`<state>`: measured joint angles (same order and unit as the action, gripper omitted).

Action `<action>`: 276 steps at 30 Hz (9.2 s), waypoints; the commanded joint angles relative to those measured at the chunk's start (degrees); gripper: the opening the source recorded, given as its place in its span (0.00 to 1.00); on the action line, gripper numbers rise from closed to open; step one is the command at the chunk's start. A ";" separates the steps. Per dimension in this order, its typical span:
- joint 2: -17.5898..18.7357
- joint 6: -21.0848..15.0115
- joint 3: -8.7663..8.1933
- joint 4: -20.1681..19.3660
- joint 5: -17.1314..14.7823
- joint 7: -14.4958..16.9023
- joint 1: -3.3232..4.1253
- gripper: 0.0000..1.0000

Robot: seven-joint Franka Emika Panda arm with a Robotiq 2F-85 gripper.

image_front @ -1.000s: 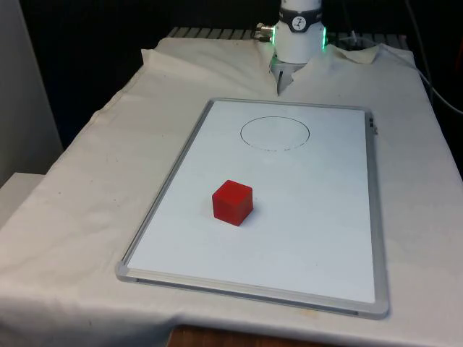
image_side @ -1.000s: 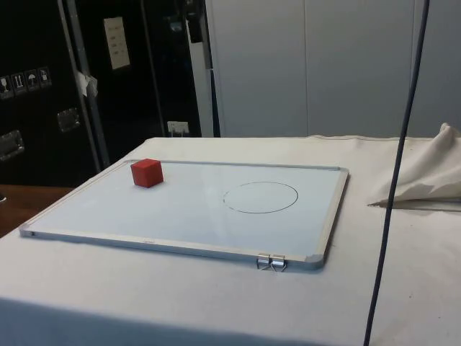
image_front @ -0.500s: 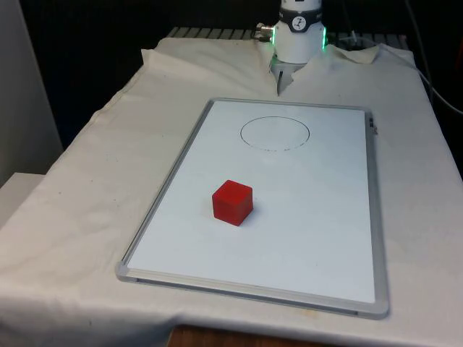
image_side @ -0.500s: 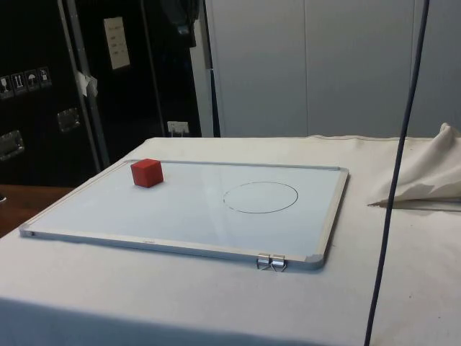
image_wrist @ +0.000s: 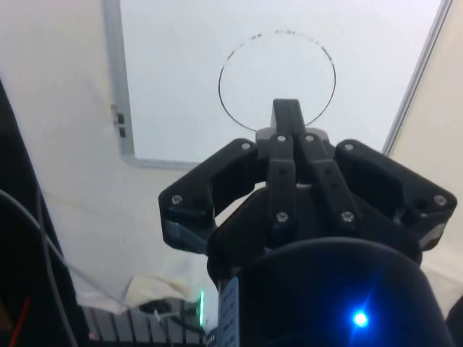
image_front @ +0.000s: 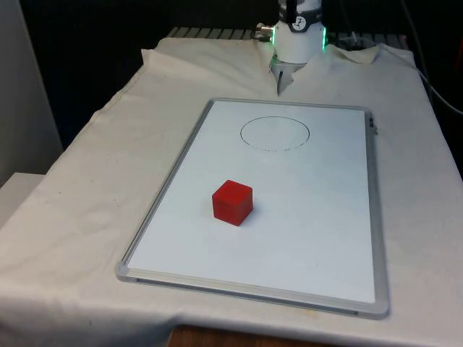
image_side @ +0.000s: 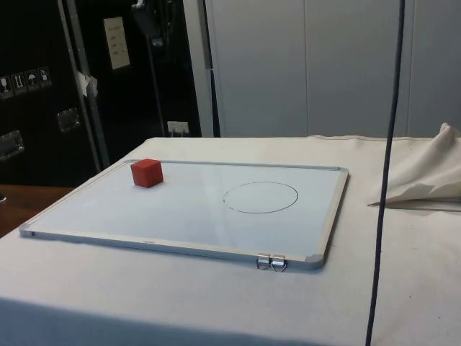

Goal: Push the cube into the marked area.

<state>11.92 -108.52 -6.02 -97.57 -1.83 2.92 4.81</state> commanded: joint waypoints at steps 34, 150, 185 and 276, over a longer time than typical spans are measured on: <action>21.89 -12.38 -2.41 15.93 -2.64 3.38 -1.55 0.00; 27.16 -14.67 -8.31 0.29 -20.74 24.81 -3.21 0.00; 13.58 -14.55 -10.60 -22.12 -21.26 32.26 -3.09 0.00; 7.16 -9.11 -11.92 -13.06 -17.30 22.80 -0.34 0.00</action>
<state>19.48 -116.77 -17.76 -110.12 -19.77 26.53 4.01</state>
